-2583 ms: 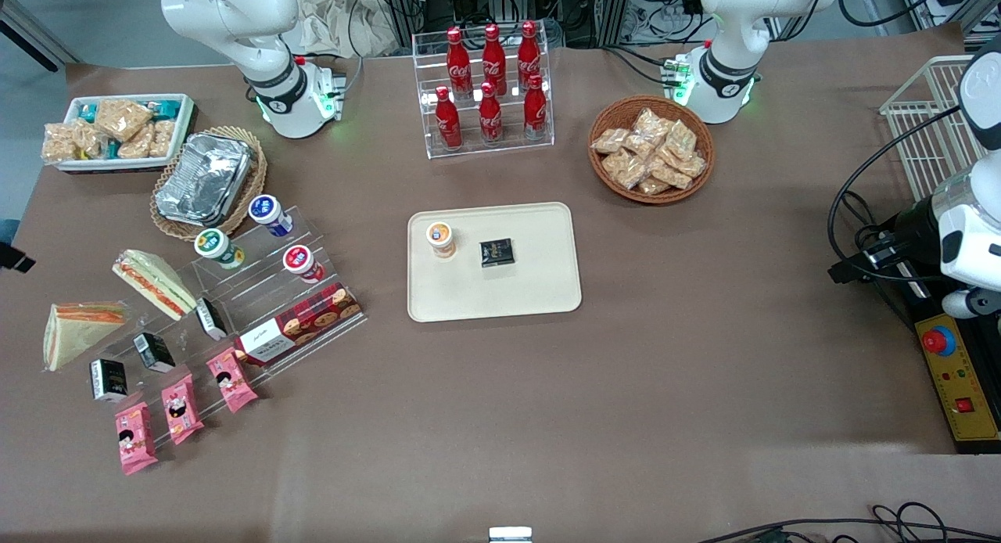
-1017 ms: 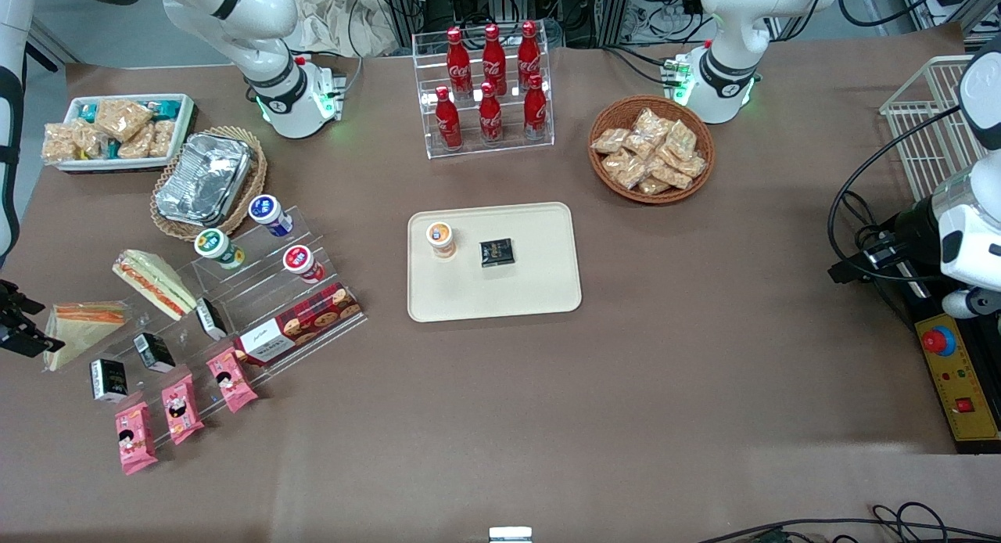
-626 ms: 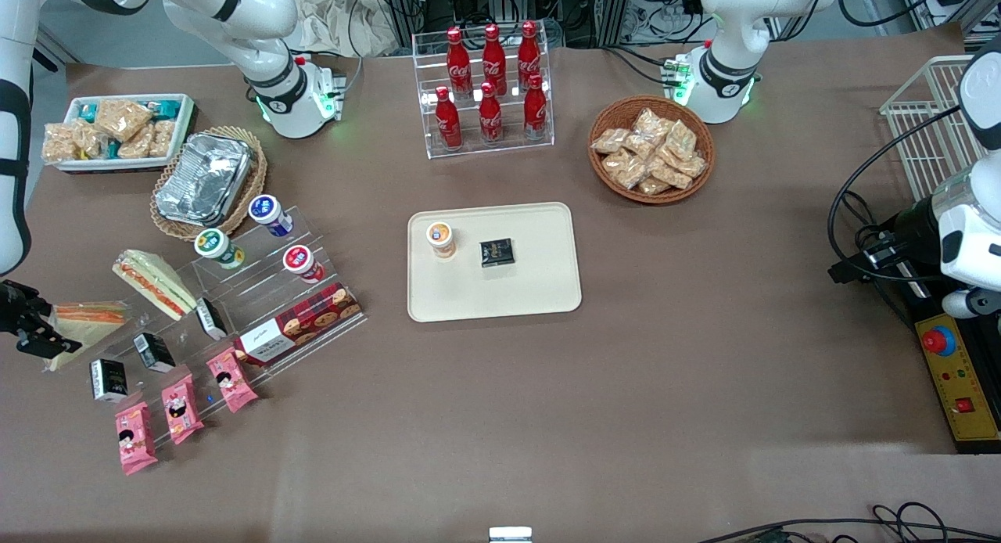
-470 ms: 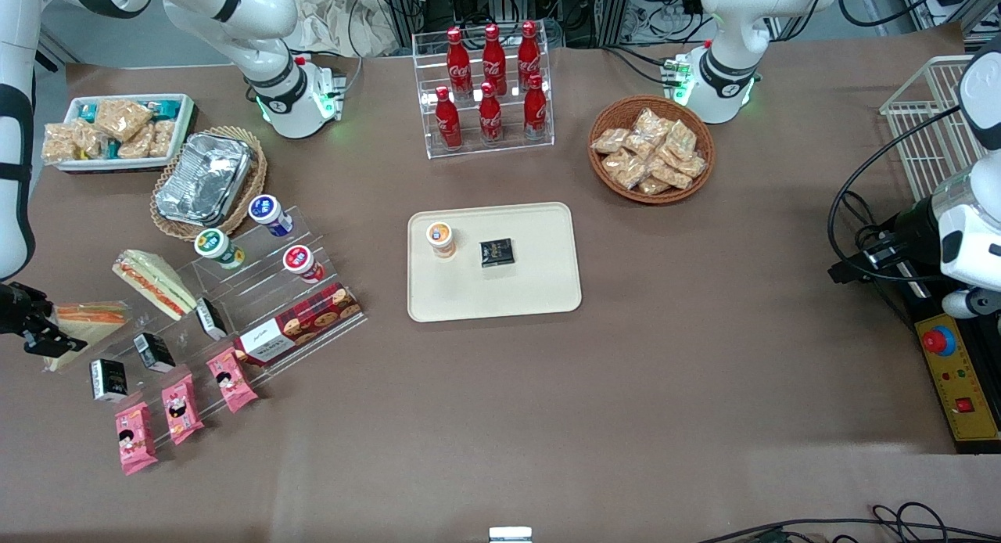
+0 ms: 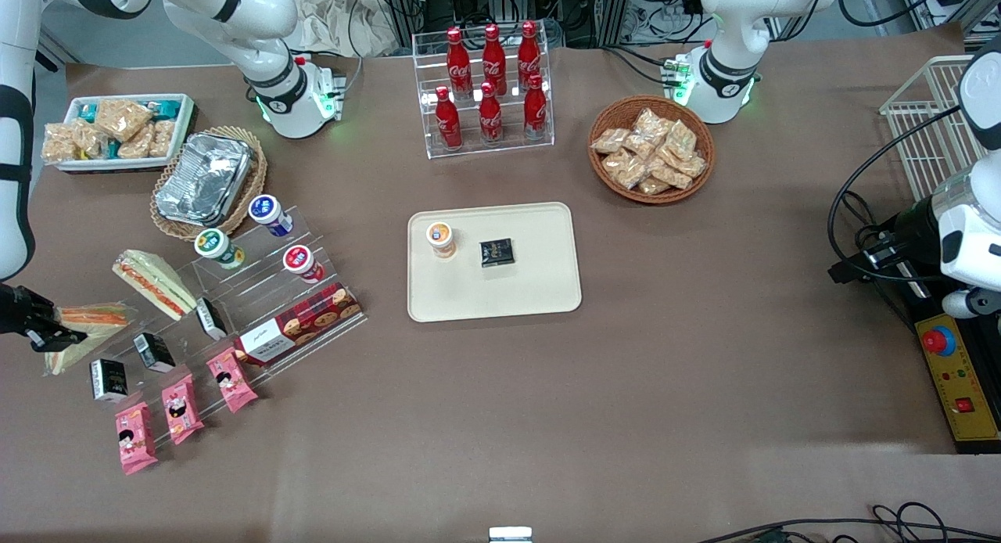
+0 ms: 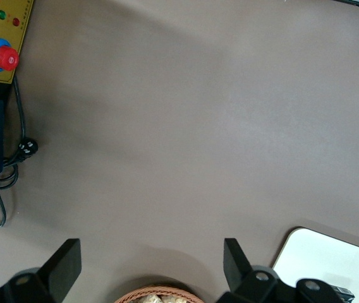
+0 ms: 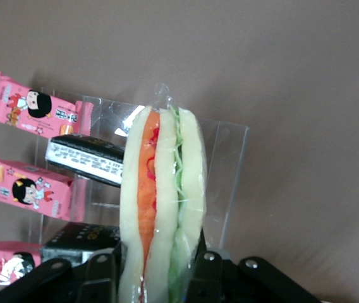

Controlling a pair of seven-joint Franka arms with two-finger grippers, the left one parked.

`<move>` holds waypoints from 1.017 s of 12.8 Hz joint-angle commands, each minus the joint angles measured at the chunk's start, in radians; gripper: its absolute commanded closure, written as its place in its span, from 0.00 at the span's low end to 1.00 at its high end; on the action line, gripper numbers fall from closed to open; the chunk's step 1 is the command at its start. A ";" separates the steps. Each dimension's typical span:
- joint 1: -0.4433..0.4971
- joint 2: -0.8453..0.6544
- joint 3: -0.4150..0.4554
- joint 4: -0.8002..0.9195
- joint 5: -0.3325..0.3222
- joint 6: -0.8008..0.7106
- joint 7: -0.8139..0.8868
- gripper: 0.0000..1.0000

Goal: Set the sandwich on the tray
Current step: 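Lower the right gripper and close it on the wrapped triangle sandwich, then lift the sandwich and carry it over the cream tray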

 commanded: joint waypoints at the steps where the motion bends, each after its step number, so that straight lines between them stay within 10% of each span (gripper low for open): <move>1: -0.027 -0.029 0.005 0.025 0.023 -0.081 -0.092 0.86; 2: -0.023 -0.061 0.007 0.032 0.020 -0.092 -0.130 1.00; 9: 0.153 -0.269 0.033 0.033 0.011 -0.170 -0.378 1.00; 13: 0.378 -0.314 0.033 0.033 -0.138 -0.221 -0.413 1.00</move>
